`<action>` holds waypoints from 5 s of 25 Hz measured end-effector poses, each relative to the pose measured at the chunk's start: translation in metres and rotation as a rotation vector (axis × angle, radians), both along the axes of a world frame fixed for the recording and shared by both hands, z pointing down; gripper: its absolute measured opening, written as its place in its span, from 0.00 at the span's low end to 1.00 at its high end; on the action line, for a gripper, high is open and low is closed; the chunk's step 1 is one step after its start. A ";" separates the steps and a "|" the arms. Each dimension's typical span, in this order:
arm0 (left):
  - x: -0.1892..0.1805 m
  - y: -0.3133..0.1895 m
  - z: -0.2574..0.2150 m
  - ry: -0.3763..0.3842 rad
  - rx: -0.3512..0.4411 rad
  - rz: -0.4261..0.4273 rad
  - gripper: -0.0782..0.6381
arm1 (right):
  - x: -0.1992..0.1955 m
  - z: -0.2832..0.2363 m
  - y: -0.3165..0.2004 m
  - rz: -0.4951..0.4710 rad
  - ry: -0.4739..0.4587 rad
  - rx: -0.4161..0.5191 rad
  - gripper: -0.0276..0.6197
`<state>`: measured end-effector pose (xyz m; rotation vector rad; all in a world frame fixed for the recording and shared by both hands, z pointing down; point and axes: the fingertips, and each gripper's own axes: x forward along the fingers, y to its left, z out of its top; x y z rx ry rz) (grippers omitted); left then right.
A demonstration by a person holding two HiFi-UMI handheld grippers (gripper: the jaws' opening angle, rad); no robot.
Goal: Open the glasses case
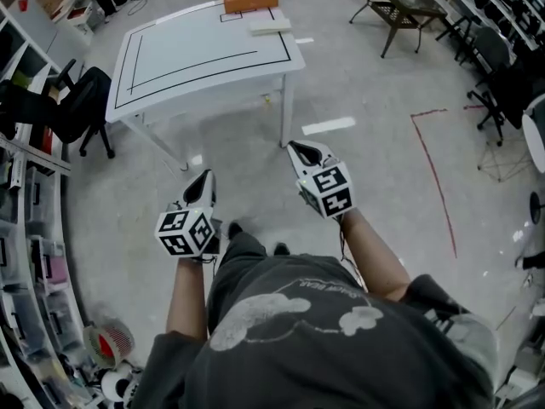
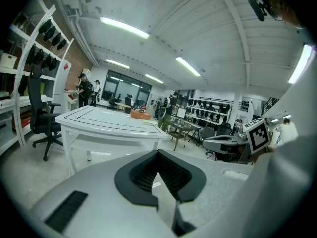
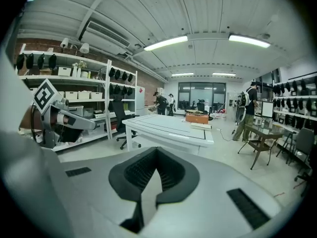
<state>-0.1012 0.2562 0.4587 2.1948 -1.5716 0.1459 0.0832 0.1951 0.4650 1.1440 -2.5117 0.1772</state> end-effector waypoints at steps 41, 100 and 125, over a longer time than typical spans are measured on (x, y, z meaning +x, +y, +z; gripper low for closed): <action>-0.102 -0.346 0.026 0.083 -0.058 0.169 0.11 | -0.081 0.021 -0.305 0.205 0.067 -0.068 0.04; 0.076 -0.611 0.112 -0.118 -0.308 0.193 0.11 | 0.025 0.096 -0.596 -0.087 0.204 -0.191 0.49; 0.074 -0.619 0.131 -0.147 -0.400 0.128 0.11 | 0.010 0.120 -0.599 -0.412 0.491 -0.031 0.53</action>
